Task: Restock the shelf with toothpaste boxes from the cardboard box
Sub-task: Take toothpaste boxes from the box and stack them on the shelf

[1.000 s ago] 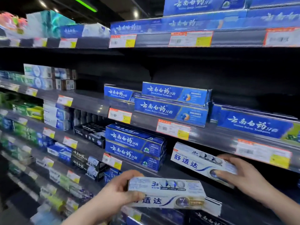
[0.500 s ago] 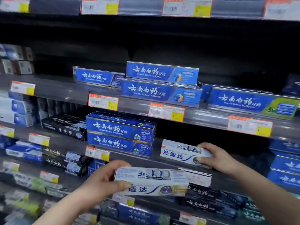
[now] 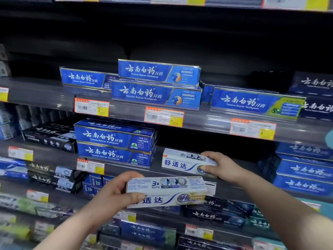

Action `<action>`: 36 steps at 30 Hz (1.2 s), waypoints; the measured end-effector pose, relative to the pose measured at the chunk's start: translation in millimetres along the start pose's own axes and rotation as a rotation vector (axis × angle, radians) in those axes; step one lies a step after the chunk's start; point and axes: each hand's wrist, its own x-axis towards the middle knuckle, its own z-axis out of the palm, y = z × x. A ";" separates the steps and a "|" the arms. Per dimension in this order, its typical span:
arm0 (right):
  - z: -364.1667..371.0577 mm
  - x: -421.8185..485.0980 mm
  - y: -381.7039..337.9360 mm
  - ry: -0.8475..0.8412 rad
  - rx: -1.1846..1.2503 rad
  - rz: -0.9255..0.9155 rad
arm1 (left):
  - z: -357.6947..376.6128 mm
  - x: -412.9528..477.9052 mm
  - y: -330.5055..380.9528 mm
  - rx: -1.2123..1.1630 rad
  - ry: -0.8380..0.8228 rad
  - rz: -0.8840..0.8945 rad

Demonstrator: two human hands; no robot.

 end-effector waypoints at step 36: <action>-60.0 -63.4 -26.2 -0.042 0.226 -0.080 | 40.8 86.8 50.2 0.164 -0.070 0.147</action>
